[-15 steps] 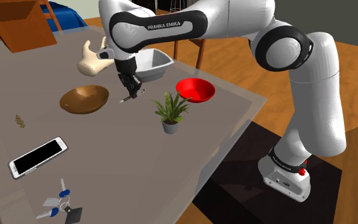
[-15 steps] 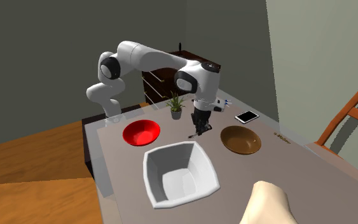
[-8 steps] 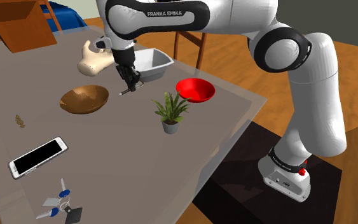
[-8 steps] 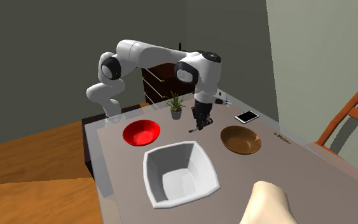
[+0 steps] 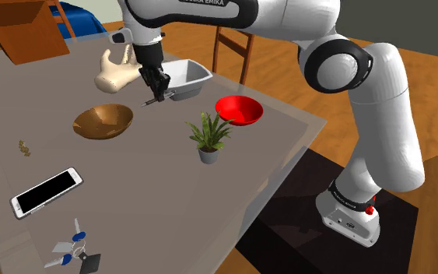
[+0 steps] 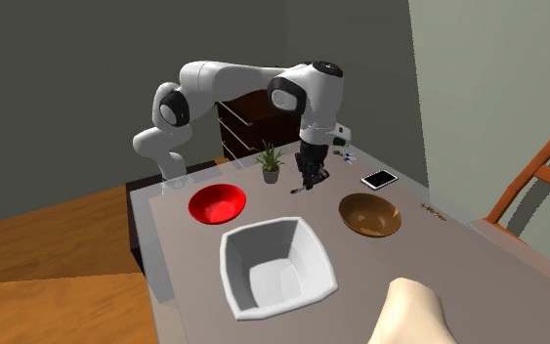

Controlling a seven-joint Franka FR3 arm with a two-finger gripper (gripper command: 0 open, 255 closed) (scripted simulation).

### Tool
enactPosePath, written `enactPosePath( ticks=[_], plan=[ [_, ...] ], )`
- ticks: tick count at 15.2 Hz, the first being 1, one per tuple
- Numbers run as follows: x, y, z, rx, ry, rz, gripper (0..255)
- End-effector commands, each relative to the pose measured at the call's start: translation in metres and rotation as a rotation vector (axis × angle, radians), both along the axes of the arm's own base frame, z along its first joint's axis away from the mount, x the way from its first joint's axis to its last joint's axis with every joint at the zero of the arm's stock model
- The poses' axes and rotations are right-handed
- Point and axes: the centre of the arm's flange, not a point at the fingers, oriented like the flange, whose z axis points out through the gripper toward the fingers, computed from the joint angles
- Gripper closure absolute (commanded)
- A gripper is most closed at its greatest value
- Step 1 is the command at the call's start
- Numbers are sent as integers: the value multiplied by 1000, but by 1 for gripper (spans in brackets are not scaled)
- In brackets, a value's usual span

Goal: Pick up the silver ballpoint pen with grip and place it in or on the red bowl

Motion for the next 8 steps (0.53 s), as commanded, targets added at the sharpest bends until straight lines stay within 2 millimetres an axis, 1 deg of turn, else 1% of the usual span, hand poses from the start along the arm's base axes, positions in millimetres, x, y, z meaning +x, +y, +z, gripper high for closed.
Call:
enactPosePath(
  ticks=[1,8],
  plan=[
    [-7,-11,5,0,0,0,255],
    [-55,-90,8,0,0,0,255]
  ],
)
